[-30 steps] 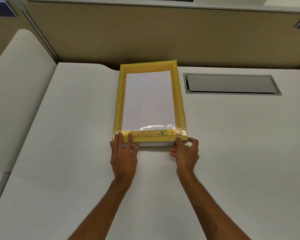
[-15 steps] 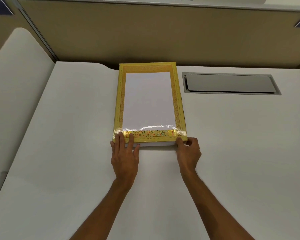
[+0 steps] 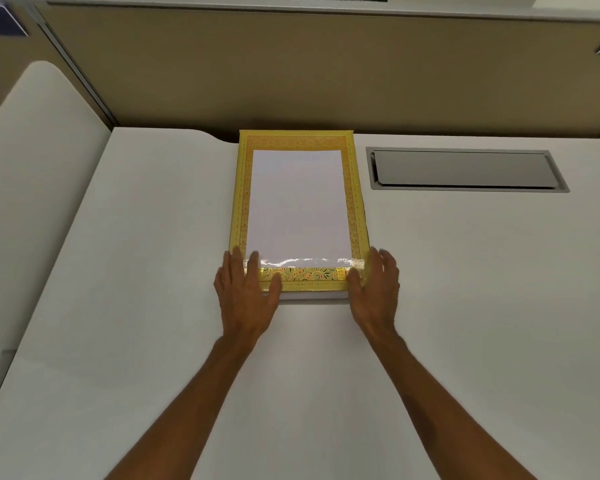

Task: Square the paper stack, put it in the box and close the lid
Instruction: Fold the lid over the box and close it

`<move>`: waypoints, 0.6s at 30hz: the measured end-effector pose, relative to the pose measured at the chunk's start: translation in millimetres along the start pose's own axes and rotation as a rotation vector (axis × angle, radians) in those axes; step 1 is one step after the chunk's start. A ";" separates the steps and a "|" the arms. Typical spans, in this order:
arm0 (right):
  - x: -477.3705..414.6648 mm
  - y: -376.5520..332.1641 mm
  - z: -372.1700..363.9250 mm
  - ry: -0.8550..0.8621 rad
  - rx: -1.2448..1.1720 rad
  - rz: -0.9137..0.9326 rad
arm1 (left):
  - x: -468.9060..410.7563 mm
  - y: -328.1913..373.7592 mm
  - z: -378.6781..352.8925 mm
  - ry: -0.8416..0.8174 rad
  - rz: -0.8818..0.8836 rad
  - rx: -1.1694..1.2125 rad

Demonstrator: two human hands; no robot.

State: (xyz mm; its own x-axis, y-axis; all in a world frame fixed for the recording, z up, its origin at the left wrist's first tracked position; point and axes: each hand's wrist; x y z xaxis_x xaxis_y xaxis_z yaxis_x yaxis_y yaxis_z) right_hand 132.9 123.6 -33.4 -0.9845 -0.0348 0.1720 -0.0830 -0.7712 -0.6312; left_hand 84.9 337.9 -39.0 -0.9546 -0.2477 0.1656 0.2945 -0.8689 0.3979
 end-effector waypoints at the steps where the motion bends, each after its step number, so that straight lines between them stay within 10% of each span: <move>1: -9.7 -1.5 3.1 -0.043 0.042 0.075 | -11.2 -1.9 4.7 -0.059 0.008 0.031; 18: -145.9 -25.9 38.1 -0.413 0.401 0.194 | -121.2 -2.1 59.7 -0.315 0.007 -0.044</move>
State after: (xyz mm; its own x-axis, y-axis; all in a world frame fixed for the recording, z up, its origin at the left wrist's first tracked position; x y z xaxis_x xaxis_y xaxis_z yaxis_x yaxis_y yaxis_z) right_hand 284.6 124.4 -13.3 -0.8279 -0.3803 0.4122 0.2354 -0.9028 -0.3600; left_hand 202.7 395.3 -6.0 -0.8897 -0.1145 0.4419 0.2917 -0.8873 0.3573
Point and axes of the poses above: each hand's wrist, its own x-axis away from the middle knuckle, its own z-axis out of the back of the hand, y = z × x, and after that the axes turned 13 degrees about -y, right-handed
